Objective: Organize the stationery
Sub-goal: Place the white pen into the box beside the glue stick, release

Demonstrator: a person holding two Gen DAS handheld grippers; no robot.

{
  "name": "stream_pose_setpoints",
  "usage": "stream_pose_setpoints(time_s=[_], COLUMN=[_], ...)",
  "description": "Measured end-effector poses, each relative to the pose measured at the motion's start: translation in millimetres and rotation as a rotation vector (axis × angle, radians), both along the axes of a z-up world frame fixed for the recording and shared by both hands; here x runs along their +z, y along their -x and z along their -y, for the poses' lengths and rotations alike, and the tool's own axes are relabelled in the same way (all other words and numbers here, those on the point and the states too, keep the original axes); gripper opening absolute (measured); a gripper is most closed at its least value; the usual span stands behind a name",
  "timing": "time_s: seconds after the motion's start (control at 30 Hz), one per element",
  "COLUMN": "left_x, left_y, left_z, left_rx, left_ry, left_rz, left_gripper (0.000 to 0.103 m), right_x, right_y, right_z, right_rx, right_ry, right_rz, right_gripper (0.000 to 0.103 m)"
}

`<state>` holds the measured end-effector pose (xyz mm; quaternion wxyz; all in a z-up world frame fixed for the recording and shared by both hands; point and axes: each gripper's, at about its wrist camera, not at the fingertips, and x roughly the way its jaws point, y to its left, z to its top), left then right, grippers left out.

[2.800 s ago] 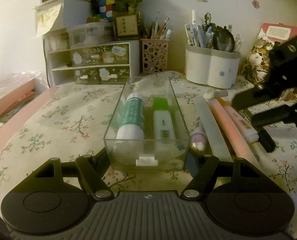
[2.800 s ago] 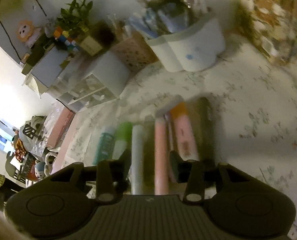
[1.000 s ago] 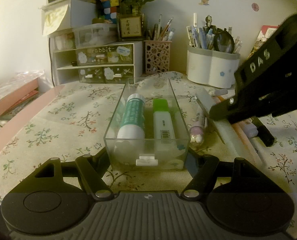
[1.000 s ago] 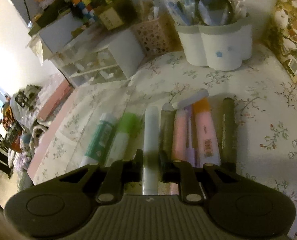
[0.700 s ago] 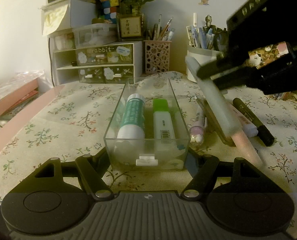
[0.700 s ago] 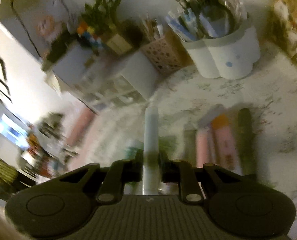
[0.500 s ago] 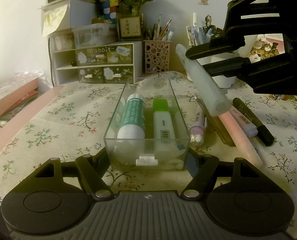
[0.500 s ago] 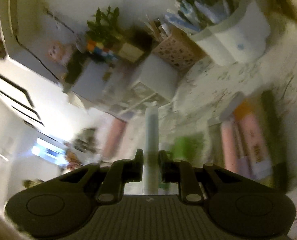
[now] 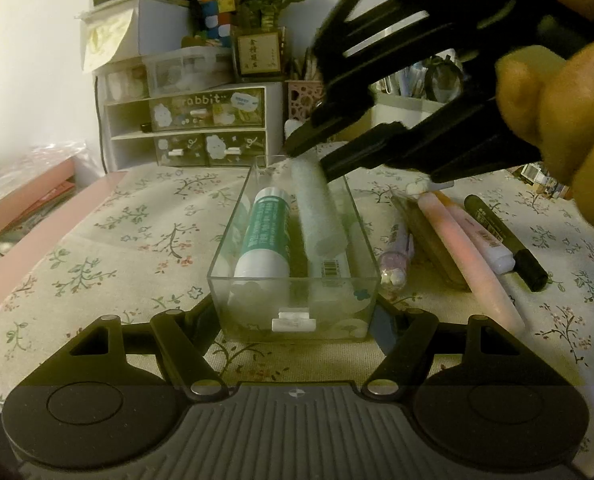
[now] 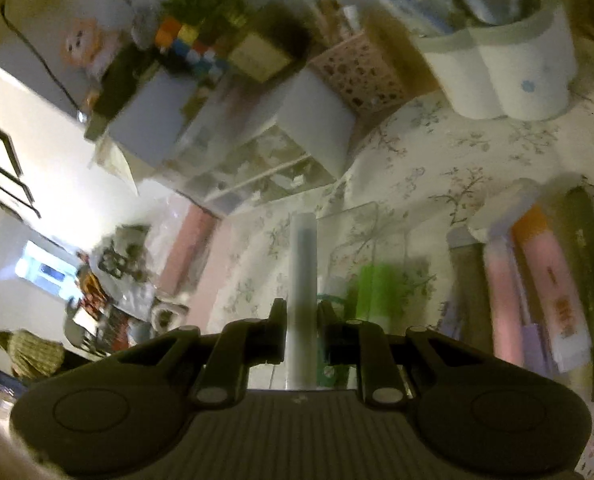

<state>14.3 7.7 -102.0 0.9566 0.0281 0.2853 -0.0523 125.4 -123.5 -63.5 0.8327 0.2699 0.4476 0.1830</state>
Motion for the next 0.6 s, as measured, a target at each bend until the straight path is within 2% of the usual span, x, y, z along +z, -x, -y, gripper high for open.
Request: stream_pose_setpoints(time_s=[0.23, 0.43, 0.53, 0.6], left_x=[0, -1, -1, -1], left_y=[-2, -2, -1, -1], left_z=[-1, -1, -1, -1], left_rx=[-0.006, -0.007, -0.008, -0.008], left_ry=[0.000, 0.000, 0.001, 0.002], left_rz=[-0.002, -0.001, 0.000, 0.002], left_gripper=[0.072, 0.072, 0.072, 0.072], right_x=[-8, -3, 4, 8], right_y=[-2, 5, 10, 13], right_z=[-11, 0, 21, 41], right_rx=[0.000, -0.008, -0.048, -0.094], right_ry=[0.105, 0.083, 0.050, 0.068], right_rz=[-0.038, -0.018, 0.011, 0.031], right_gripper=[0.020, 0.021, 0.021, 0.021])
